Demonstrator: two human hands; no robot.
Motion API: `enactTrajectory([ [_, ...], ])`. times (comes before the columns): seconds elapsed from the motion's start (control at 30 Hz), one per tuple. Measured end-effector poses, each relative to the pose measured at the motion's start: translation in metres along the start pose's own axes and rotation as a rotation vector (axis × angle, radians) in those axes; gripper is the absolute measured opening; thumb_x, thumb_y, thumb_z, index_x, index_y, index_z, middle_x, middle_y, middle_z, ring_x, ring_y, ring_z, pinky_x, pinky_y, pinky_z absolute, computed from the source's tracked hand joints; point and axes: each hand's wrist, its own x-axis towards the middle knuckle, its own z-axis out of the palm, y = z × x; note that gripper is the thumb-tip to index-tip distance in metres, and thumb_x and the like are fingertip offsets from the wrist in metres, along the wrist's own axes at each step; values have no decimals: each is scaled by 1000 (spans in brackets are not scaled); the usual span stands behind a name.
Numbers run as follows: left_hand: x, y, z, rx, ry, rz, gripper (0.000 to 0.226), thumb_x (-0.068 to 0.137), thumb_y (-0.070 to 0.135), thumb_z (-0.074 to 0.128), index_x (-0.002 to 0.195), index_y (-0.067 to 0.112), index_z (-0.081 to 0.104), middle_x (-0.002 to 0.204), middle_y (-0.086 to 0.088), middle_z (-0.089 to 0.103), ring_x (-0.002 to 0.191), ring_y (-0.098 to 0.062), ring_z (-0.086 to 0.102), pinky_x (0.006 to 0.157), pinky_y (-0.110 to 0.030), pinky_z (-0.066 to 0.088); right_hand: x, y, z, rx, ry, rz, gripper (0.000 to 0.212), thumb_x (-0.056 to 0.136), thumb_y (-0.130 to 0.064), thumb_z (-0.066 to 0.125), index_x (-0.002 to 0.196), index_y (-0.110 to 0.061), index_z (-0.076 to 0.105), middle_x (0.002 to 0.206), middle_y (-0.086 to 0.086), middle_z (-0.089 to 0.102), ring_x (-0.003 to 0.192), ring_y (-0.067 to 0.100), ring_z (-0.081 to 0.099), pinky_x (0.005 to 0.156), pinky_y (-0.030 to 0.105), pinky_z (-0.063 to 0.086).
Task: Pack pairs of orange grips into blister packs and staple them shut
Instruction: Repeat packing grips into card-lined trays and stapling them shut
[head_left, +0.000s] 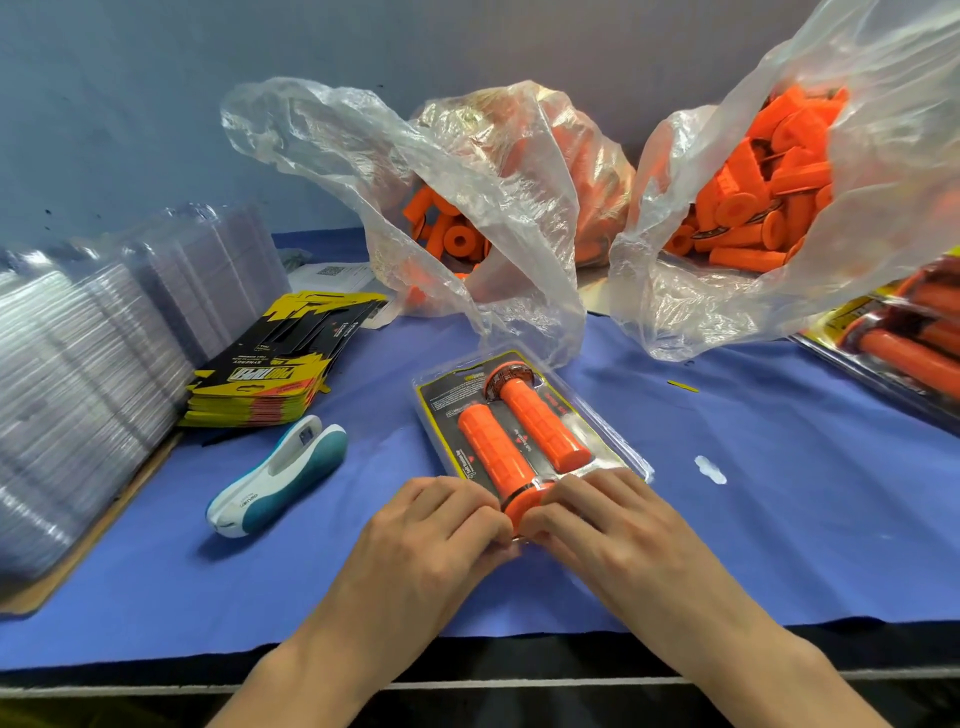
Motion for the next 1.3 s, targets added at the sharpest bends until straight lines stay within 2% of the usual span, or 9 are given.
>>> enactTrajectory([
  [0.17,0,-3,-6,-28,-14,-16,24,98,33,58,83,17,66,91,7,64,89,-15,61,81,-26,49,1,4,-1,-103,85,54,15,100,-27,57,87,-25,64,84,-7,57,75,18,59,78,35,51],
  [0.37,-2,-13,-10,4,0,-5,26,98,35,57,82,18,68,92,8,66,94,-18,63,82,-30,50,-1,14,-2,-168,116,71,22,101,-32,54,85,-25,66,81,-8,60,70,17,59,79,36,50],
  [0.57,-11,-27,-15,43,0,-57,24,94,36,59,81,19,69,96,5,65,92,-21,60,77,-37,51,-8,28,-2,-243,106,55,21,101,-30,54,83,-25,64,78,-6,57,68,20,55,81,36,48],
  [0.77,-21,-36,-19,61,-20,-98,28,92,39,55,80,19,70,98,2,65,93,-20,55,78,-37,49,-13,32,-3,-236,138,67,8,92,-27,66,85,-24,63,88,0,57,74,23,53,83,37,44],
  [1.0,-25,-40,-22,18,-49,-130,28,93,40,54,82,19,69,103,2,64,92,-22,58,78,-33,47,-8,29,-9,-185,74,92,21,94,-39,58,80,-25,67,87,-2,61,73,21,59,80,36,49],
  [1.07,-26,-38,-21,-30,-69,-137,26,94,40,54,84,20,67,106,3,62,92,-22,58,80,-30,46,-11,28,-15,-66,-44,163,30,95,-52,50,83,-29,66,96,-8,59,78,16,59,81,31,46],
  [1.17,-31,-38,-24,-146,-130,-158,23,94,48,55,89,27,63,115,9,57,100,-14,56,84,-25,43,-14,25,-22,358,-184,446,47,91,-74,33,90,-37,61,113,-22,52,91,3,58,78,16,41],
  [1.23,-33,-36,-29,-275,-163,-234,24,94,58,52,95,35,59,123,16,51,107,-6,53,87,-22,41,-10,26,-21,570,-124,646,48,87,-77,33,96,-37,59,110,-21,57,87,2,60,72,13,42],
  [1.3,-29,-34,-29,-408,-110,-362,25,96,59,45,101,37,57,122,20,50,110,-6,54,87,-19,41,0,29,-17,688,-64,828,43,79,-72,46,104,-38,58,96,-21,65,70,2,62,64,12,44],
])
